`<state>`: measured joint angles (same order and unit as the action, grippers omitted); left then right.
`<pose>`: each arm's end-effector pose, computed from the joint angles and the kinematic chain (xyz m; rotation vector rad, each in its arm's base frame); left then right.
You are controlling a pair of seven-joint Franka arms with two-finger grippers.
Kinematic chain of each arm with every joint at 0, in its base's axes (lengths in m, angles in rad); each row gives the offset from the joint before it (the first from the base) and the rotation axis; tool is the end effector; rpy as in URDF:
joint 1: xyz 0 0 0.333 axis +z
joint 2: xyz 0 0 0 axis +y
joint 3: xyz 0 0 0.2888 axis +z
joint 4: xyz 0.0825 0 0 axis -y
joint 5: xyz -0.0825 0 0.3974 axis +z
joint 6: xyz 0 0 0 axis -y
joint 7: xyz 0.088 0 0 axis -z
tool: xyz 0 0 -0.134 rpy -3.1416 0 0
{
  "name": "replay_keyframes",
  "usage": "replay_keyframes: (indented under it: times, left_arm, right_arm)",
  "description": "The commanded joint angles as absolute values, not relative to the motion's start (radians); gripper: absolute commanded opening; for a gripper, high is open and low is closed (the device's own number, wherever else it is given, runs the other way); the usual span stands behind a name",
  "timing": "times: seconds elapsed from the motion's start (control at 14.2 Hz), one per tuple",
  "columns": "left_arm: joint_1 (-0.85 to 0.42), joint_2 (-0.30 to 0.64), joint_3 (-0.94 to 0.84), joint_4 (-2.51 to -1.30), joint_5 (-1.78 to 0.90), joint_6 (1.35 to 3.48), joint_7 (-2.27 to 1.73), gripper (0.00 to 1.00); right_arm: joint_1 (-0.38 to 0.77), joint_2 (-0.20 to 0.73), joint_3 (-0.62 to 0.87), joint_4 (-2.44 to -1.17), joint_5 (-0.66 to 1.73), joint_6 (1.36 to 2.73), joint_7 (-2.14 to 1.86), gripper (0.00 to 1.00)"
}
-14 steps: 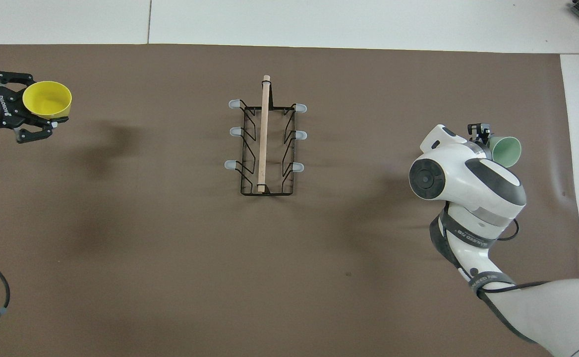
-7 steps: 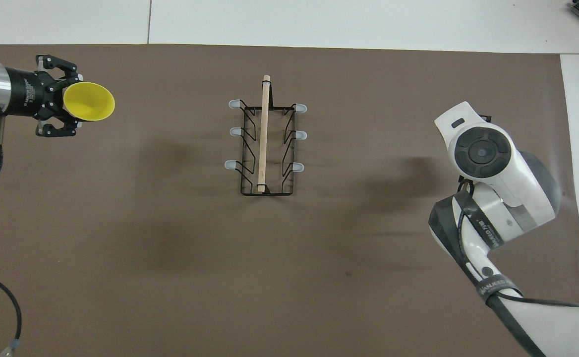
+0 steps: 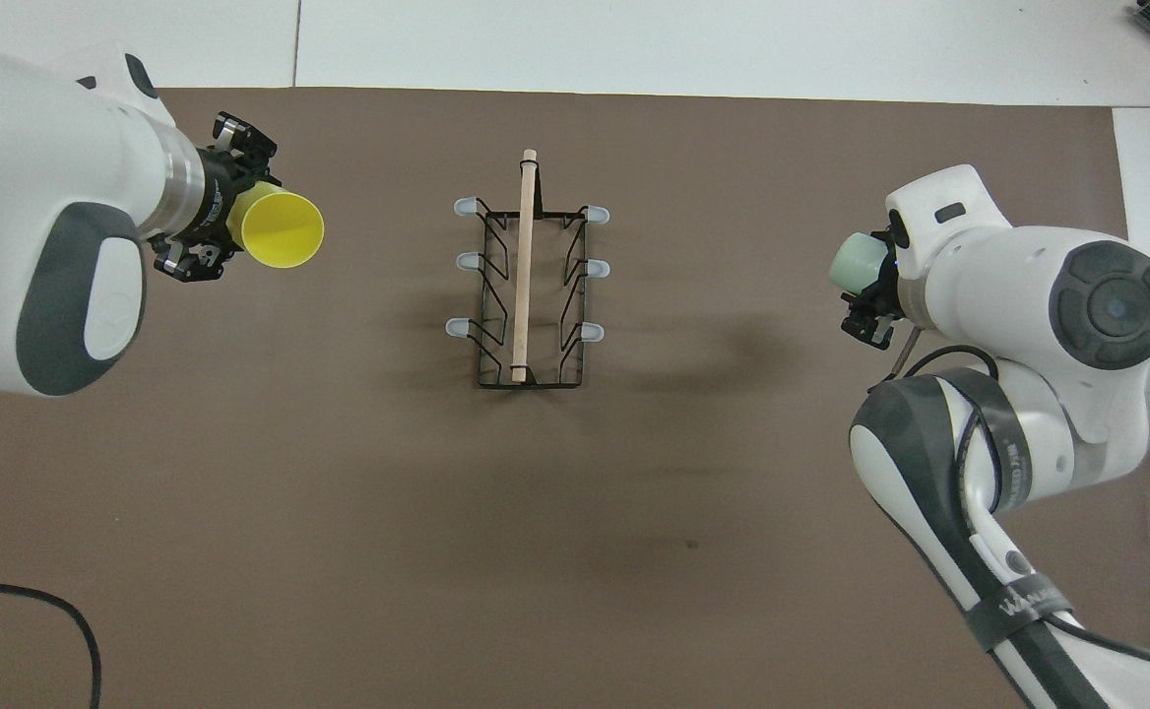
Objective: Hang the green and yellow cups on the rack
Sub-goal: 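Lift the yellow cup with the left gripper while the right gripper lifts the green cup, then carry the yellow cup onto a rack peg while the right gripper carries the green cup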
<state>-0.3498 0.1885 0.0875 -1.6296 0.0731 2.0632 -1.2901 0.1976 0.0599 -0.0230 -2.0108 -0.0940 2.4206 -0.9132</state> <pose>0.6366 -0.1686 0.4760 2.6426 1.4396 0.3546 0.6076 0.1052 0.4026 2.4464 1.5815 0.4400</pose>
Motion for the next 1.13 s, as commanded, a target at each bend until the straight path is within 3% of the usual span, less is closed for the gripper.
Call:
replay_keyframes:
  times: [0.0,0.28,0.49,0.85,1.06]
  left_arm:
    - [-0.441,0.160,0.106,-1.658,0.243,2.063,-1.299,0.00]
    - [-0.546,0.130,0.104,-1.704,0.460,2.071,-1.316,0.00]
    - [-0.595,0.088,0.103,-1.814,0.631,2.182,-1.321,0.00]
    - [-0.632,0.058,0.100,-1.957,0.937,2.327,-1.526,0.00]
    - [-0.669,0.077,0.100,-1.973,1.082,2.324,-1.670,0.00]
  right_arm:
    - [0.202,0.023,-0.012,-2.028,0.041,2.456,-0.969,0.15]
    - [0.192,0.009,0.002,-2.028,0.482,2.465,-1.271,0.15]
    - [0.164,-0.017,0.000,-2.049,0.723,2.430,-1.481,0.15]
    - [0.095,-0.058,-0.002,-2.077,1.079,2.274,-1.745,0.15]
    - [0.037,-0.078,-0.002,-2.079,1.193,2.156,-1.834,0.15]
